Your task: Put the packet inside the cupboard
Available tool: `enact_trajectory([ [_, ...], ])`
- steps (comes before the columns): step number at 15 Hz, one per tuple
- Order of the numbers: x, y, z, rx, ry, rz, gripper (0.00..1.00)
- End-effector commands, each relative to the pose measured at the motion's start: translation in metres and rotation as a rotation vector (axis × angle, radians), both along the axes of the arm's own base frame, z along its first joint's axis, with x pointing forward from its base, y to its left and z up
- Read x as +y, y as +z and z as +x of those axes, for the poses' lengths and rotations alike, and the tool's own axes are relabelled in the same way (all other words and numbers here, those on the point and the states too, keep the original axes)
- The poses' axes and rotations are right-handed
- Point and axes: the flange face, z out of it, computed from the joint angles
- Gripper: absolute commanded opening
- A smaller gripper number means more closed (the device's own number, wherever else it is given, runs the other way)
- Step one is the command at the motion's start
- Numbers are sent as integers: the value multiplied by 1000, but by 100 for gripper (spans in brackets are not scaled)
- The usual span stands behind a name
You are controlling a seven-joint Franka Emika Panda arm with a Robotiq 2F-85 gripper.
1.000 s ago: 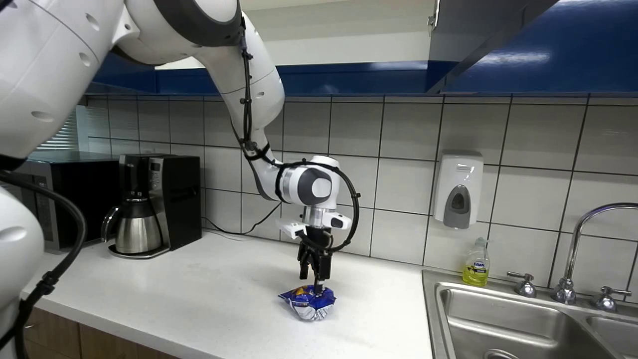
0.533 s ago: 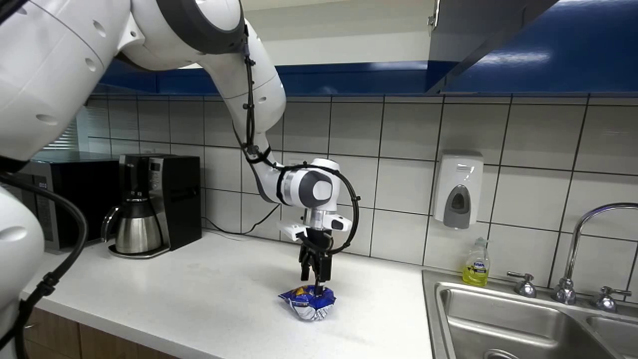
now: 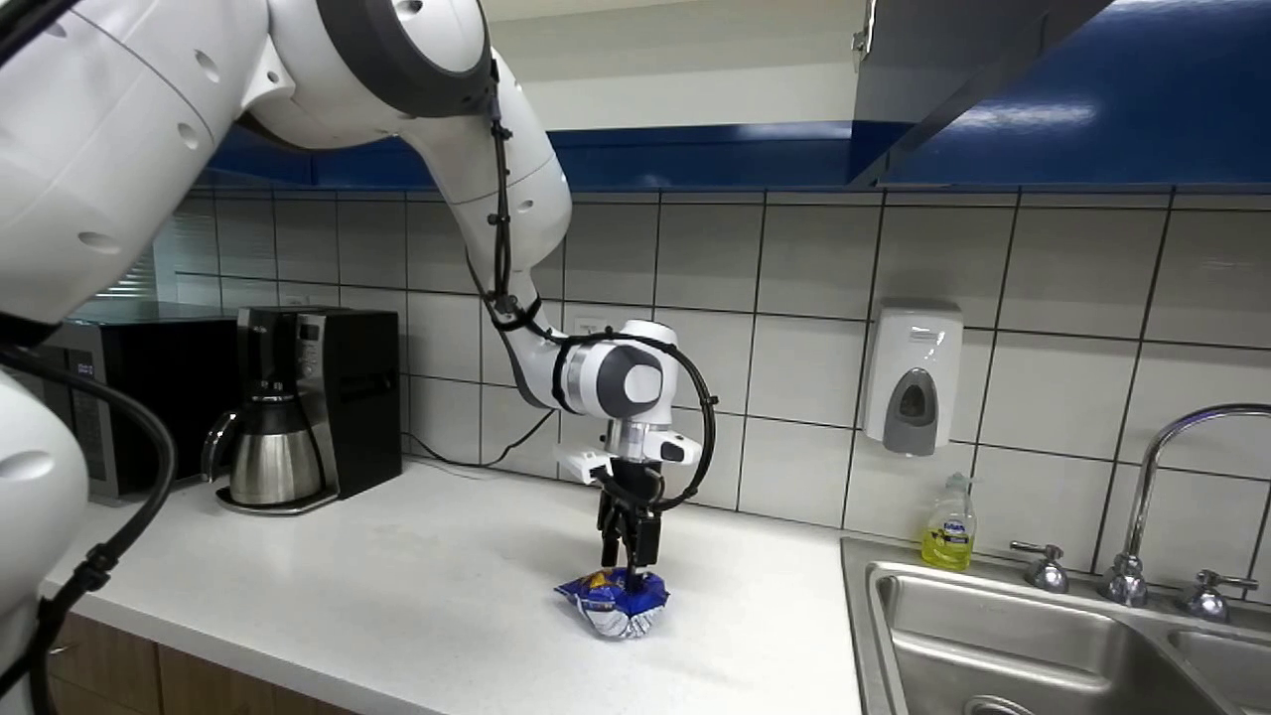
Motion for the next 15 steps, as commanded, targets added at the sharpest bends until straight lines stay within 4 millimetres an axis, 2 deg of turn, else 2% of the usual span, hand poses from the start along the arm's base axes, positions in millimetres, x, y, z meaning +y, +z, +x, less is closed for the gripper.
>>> enact_trajectory([
  [1, 2, -1, 7, -7, -26, 1, 58],
  [8, 3, 0, 9, -10, -25, -2, 2],
  [15, 5, 11, 12, -24, -4, -2, 0],
])
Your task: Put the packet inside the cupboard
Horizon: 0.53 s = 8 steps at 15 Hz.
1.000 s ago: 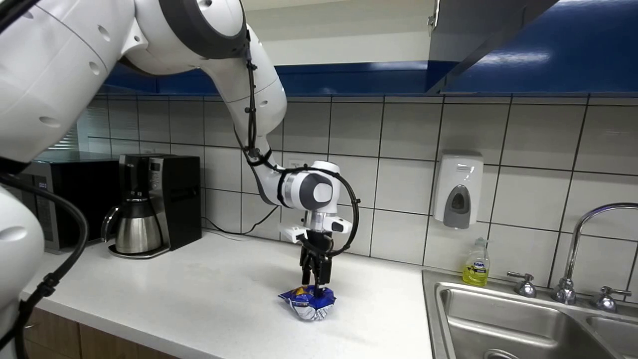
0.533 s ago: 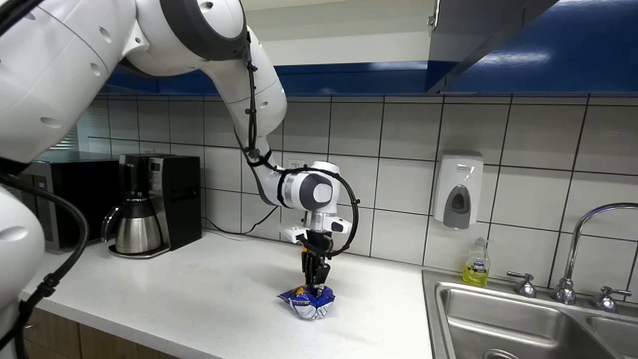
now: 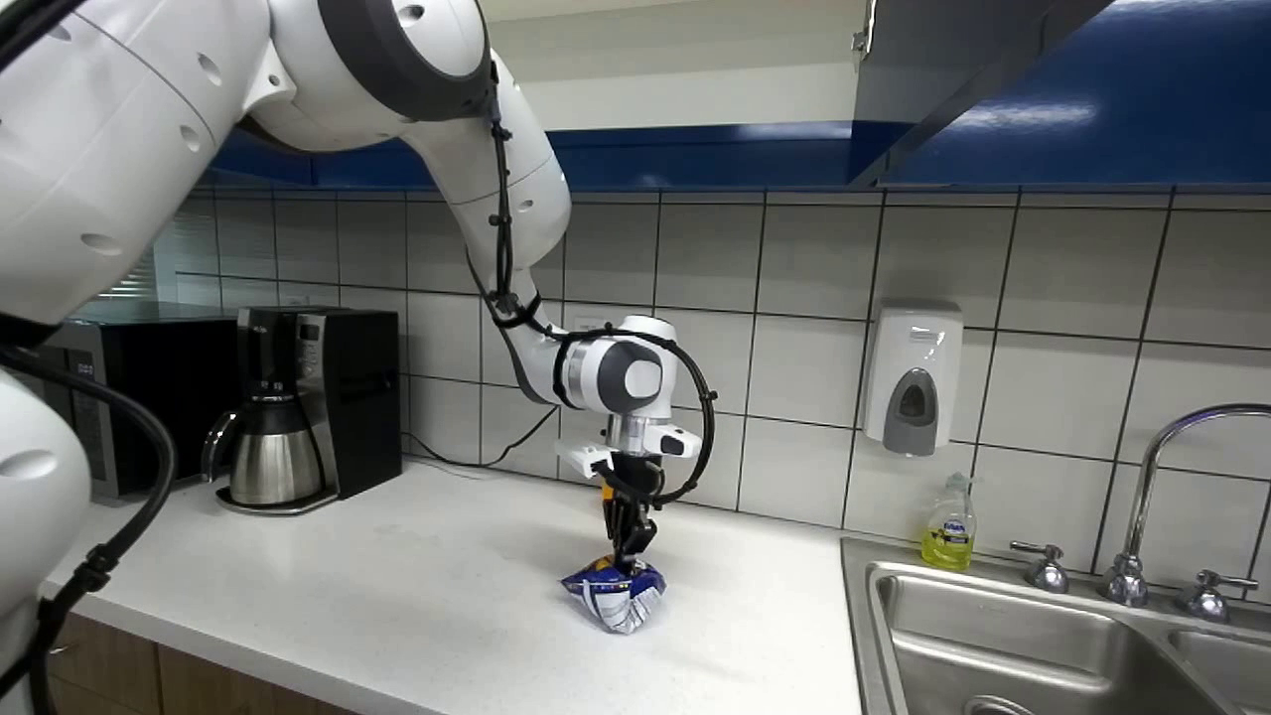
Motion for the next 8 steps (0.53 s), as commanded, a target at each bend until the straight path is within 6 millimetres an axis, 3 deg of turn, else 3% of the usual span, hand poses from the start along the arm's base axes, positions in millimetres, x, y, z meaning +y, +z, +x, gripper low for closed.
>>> enact_trajectory([
  [1, 3, 7, 1, -4, 4, 9, 0],
  [8, 11, 24, -9, -17, 198, 33, 0],
])
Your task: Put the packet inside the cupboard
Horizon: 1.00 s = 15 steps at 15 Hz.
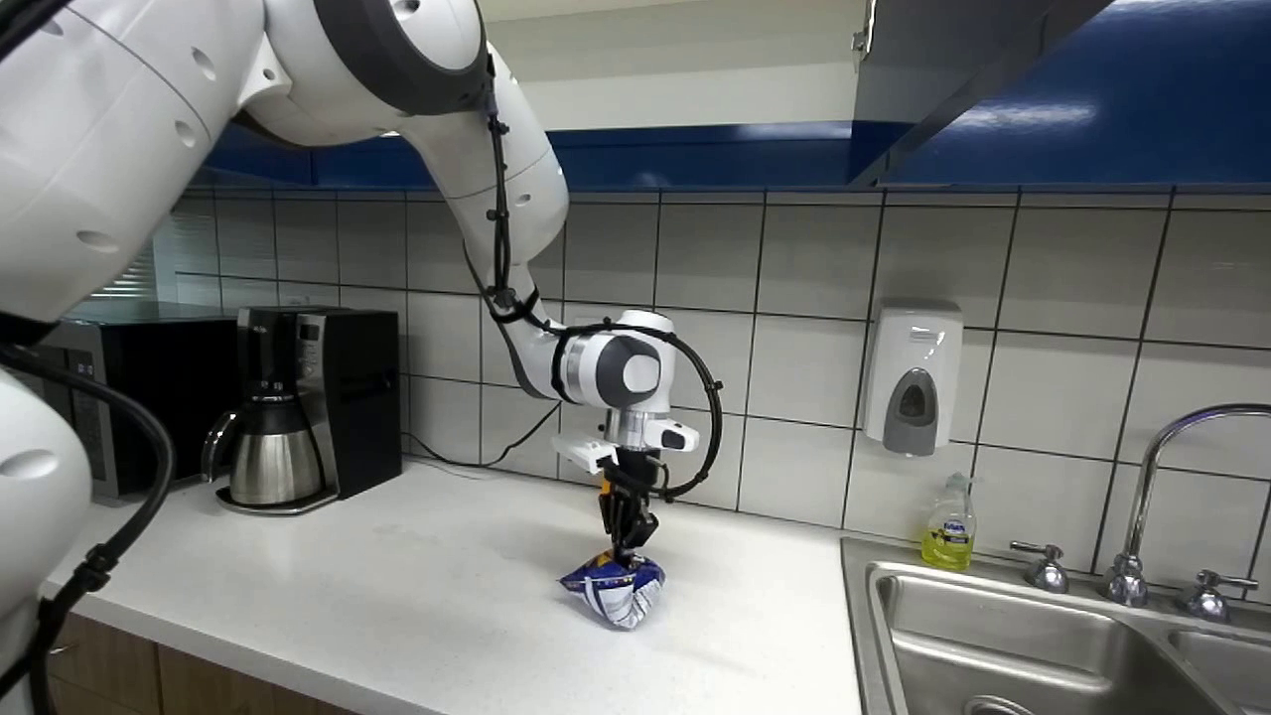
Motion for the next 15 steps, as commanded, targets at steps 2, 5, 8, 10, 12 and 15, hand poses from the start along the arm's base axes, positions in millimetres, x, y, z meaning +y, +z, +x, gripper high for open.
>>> enact_trajectory([
  [2, 13, 22, -18, -6, 224, 23, 0],
  [5, 24, 32, -32, -3, 363, 22, 0],
  [8, 35, 45, -50, -4, 453, 18, 0],
  [10, 43, 54, -64, -3, 501, 12, 0],
  [12, 52, 63, -78, -4, 537, 9, 0],
  [15, 62, 78, -103, -2, 579, 7, 0],
])
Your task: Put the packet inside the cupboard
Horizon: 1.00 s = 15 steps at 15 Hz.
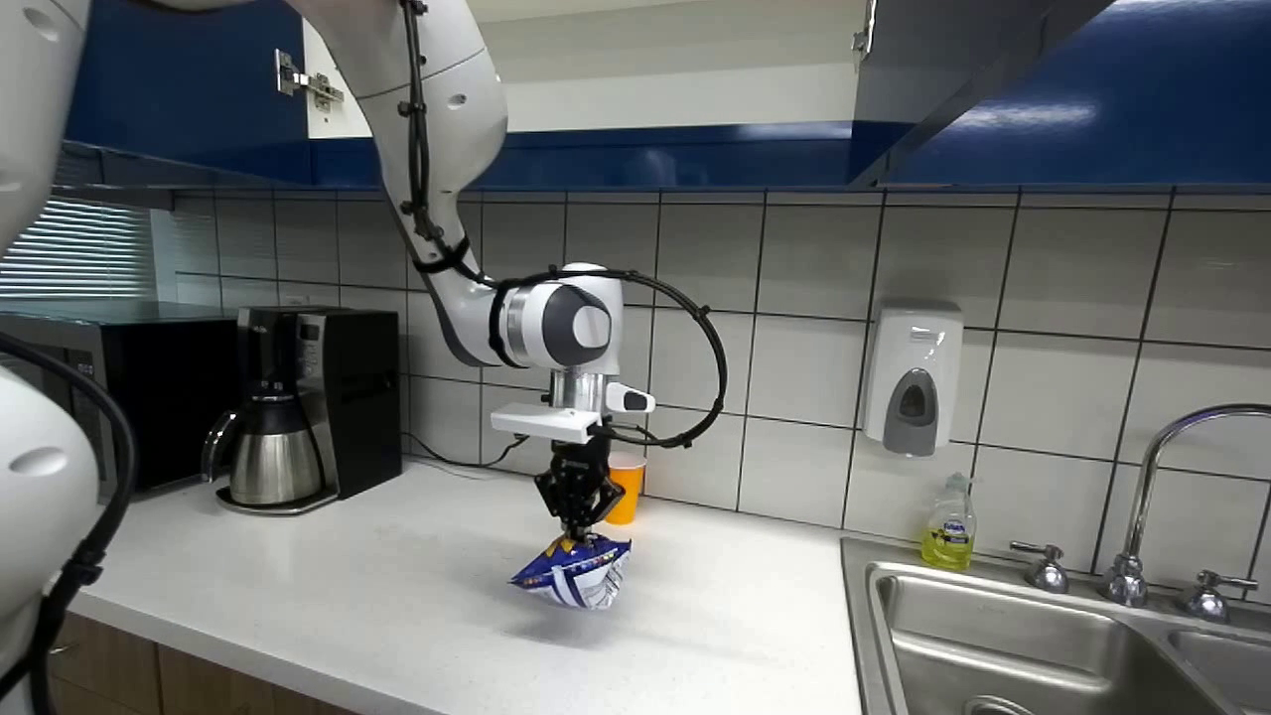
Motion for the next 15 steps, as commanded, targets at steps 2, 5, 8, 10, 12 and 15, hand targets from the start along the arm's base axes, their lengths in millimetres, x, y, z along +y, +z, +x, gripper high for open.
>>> enact_trajectory([
  [2, 17, 34, -49, -23, 85, -6, 0],
  [5, 24, 56, -75, -40, 107, -10, 0],
  [8, 29, 86, -102, -71, 120, -12, 0],
  [10, 31, 109, -118, -93, 125, -9, 0],
  [12, 34, 138, -134, -123, 128, -6, 0],
  [15, 38, 192, -154, -183, 135, -14, 0],
])
